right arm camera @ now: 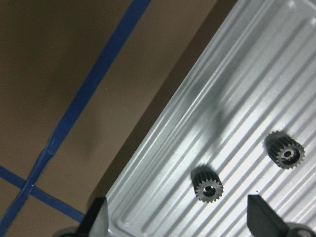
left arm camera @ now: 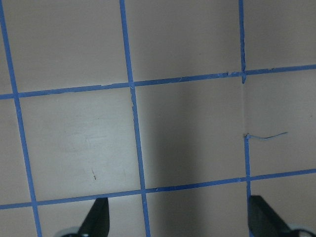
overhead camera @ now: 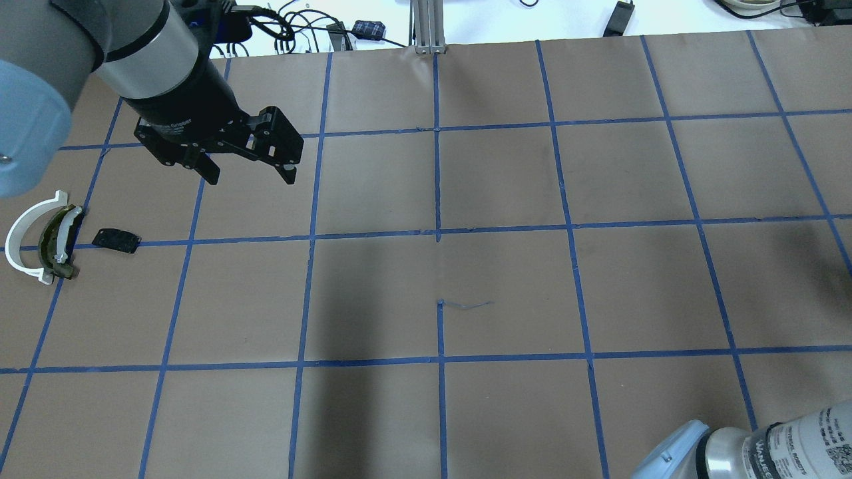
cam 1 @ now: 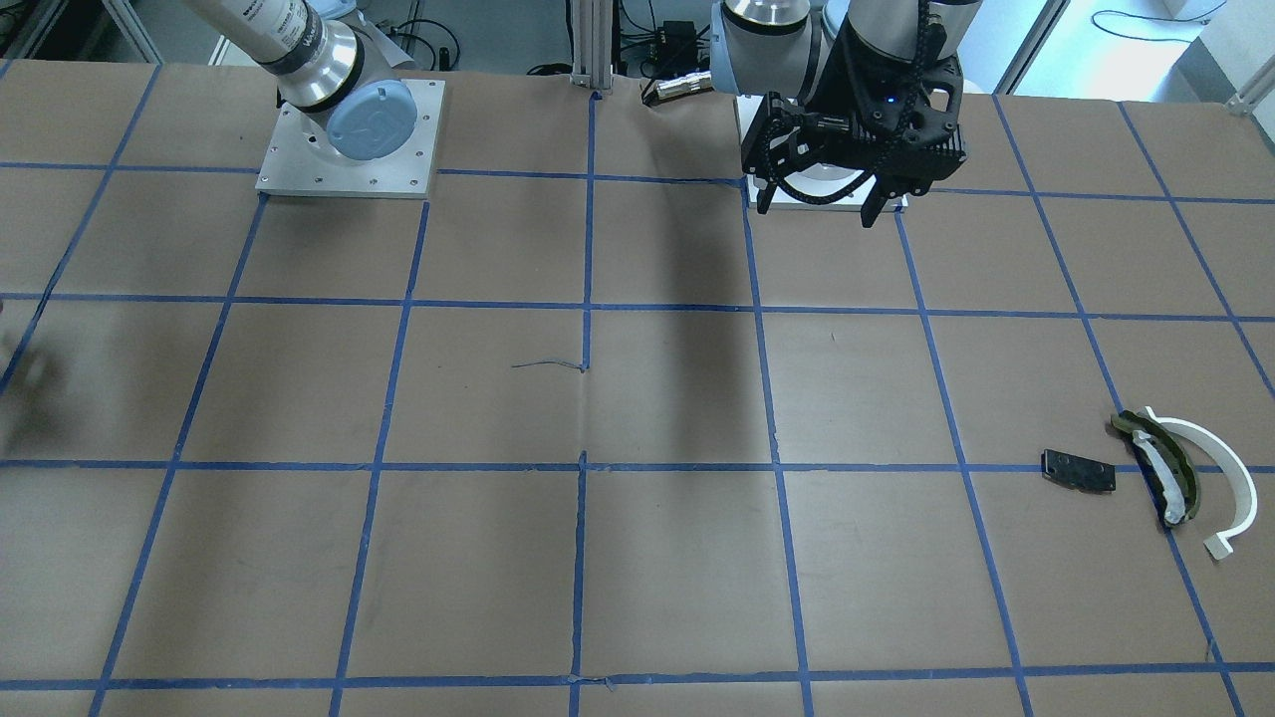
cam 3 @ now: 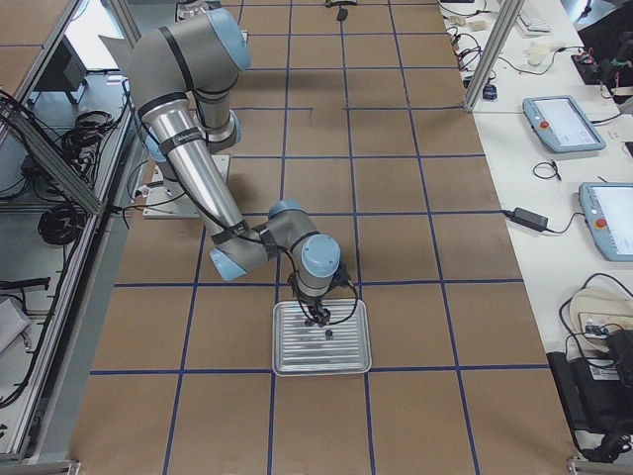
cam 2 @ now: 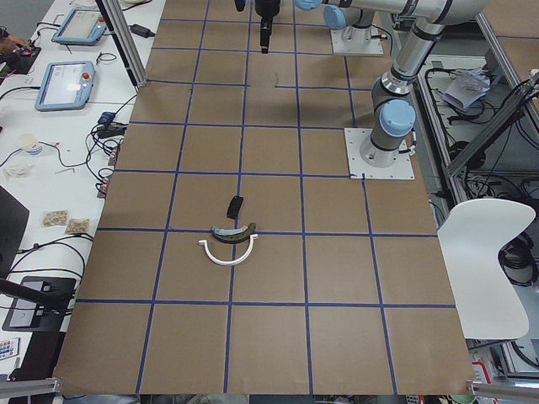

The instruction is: Place bearing gear from tray to pile

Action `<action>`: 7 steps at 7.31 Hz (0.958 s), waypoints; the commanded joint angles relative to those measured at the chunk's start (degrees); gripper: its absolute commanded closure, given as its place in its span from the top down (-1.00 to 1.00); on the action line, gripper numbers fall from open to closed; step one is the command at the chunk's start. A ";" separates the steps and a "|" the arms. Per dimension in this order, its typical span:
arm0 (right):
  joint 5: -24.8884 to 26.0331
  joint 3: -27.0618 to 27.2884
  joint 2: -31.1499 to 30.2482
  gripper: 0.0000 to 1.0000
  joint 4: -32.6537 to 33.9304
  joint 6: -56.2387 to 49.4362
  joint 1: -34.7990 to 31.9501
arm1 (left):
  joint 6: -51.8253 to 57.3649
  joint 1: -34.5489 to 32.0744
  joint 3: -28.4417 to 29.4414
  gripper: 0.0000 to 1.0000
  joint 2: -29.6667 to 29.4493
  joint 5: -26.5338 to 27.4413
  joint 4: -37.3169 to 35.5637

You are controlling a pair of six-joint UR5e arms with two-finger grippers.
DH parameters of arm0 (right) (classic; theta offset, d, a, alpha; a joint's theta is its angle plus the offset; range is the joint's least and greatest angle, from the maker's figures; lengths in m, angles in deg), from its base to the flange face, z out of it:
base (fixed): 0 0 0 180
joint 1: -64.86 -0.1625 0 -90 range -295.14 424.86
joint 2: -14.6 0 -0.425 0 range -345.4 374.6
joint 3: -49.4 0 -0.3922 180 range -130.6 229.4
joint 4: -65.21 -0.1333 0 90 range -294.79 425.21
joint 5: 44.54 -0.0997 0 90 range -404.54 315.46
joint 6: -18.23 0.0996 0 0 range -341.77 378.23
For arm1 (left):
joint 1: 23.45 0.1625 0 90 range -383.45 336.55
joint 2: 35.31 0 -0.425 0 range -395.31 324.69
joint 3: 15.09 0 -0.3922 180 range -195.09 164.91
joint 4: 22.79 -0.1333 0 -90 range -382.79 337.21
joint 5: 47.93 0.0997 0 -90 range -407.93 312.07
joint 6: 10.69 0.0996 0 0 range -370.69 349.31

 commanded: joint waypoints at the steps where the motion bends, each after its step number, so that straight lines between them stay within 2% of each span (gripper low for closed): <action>1: -0.03 -0.16 2.98 1.00 2.71 -3.70 0.45 | 0.09 -0.06 -0.08 1.00 -0.27 -0.09 0.17; 3: -0.29 -0.16 3.25 1.00 3.43 -4.33 0.45 | 0.35 0.12 0.62 1.00 -0.09 0.00 0.44; 7: -2.49 -0.69 3.25 0.58 3.60 -4.33 0.45 | 1.05 0.12 0.80 1.00 -0.27 0.26 0.00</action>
